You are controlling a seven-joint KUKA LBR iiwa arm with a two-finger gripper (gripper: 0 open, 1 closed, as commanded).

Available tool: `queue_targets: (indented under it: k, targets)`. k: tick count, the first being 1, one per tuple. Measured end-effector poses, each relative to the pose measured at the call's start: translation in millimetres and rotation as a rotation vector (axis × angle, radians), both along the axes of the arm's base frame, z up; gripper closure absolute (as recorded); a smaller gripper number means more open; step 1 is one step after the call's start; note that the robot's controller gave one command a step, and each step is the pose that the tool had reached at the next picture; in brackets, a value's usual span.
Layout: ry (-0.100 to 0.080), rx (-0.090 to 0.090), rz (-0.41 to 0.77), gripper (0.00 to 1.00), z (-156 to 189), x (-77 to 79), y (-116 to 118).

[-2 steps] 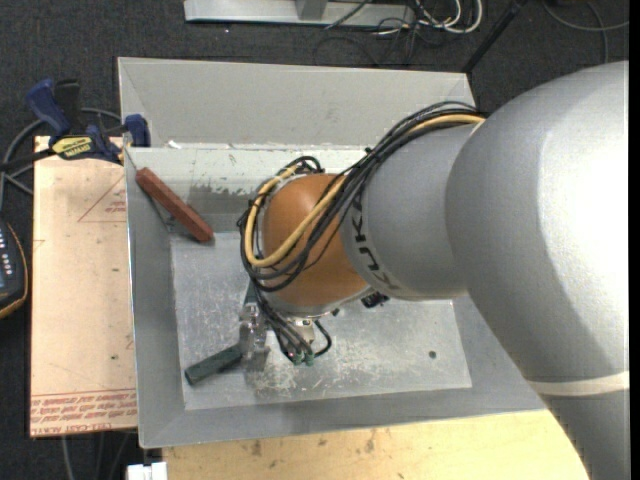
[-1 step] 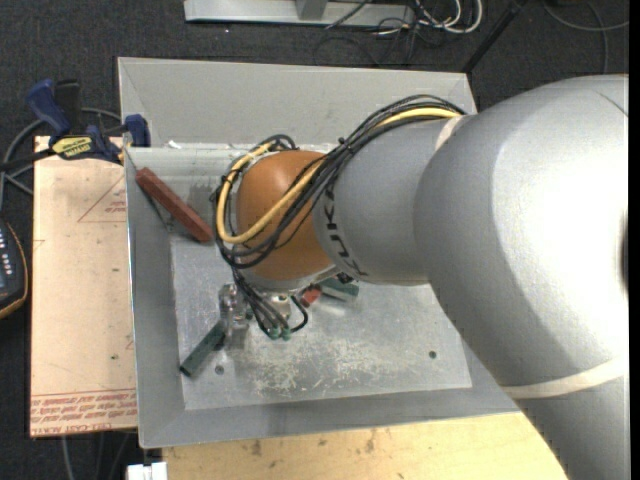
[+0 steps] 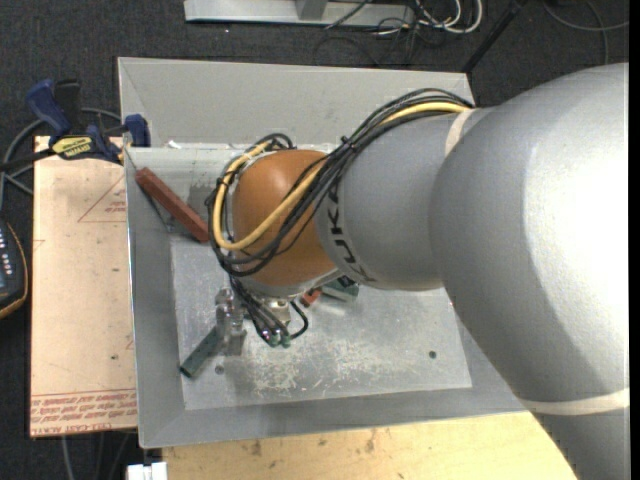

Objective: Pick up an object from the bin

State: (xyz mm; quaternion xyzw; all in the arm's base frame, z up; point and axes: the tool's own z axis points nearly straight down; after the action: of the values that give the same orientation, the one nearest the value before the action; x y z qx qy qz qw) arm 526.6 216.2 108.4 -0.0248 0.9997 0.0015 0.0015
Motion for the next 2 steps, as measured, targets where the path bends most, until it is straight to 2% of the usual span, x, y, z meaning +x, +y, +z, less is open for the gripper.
queue_targets:
  k: [1, 2]
  targets:
    - [-0.004, 0.002, 0.127, 1.00, -33.7, 46.2, 23.5]
    - [-0.007, 0.001, 0.299, 1.00, -33.7, 86.7, 36.5]
